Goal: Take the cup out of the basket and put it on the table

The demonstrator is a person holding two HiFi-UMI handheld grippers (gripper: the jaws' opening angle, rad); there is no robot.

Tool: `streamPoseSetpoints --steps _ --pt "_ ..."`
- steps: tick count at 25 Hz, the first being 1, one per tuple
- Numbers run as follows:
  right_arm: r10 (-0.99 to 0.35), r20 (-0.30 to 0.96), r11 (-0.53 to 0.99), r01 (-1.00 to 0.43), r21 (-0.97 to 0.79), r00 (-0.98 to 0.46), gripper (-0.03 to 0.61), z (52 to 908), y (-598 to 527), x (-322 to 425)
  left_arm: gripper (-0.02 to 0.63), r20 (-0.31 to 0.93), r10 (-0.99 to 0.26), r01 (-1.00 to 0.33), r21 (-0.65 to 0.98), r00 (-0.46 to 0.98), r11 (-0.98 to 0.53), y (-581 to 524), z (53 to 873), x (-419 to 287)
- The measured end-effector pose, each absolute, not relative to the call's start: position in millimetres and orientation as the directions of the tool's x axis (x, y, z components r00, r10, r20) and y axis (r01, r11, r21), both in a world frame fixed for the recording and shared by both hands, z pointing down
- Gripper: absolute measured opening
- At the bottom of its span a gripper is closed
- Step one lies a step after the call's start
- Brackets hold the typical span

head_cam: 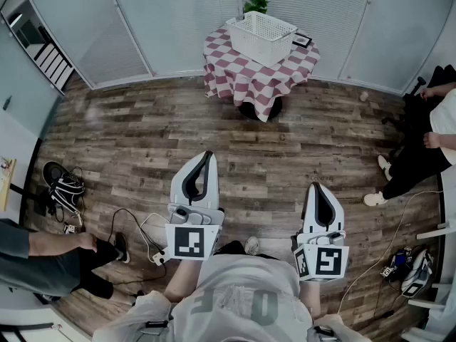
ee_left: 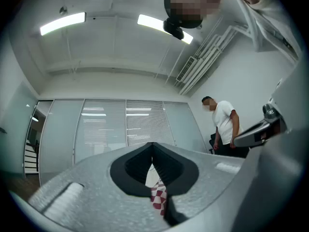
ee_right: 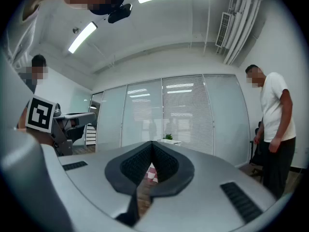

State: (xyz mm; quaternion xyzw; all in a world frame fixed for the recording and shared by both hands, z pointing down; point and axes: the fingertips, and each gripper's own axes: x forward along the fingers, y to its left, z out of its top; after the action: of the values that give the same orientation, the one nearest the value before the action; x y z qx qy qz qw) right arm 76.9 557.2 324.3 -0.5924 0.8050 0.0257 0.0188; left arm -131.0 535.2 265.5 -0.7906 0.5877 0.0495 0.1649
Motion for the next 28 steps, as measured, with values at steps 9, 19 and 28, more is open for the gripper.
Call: streamPoseSetpoints --steps 9,19,28 --pt "-0.952 -0.066 0.299 -0.954 0.034 -0.3 0.009 323 554 79 0.005 -0.287 -0.92 -0.957 -0.186 0.269 -0.222 535 264 -141" --pt "-0.947 -0.116 0.305 -0.951 -0.039 -0.299 0.009 314 547 88 0.005 -0.315 -0.912 -0.959 -0.189 0.265 -0.213 529 257 -141" --pt "-0.944 -0.098 0.32 -0.945 -0.06 -0.314 0.009 323 538 94 0.005 -0.299 -0.915 -0.955 -0.206 0.269 -0.214 529 258 -134"
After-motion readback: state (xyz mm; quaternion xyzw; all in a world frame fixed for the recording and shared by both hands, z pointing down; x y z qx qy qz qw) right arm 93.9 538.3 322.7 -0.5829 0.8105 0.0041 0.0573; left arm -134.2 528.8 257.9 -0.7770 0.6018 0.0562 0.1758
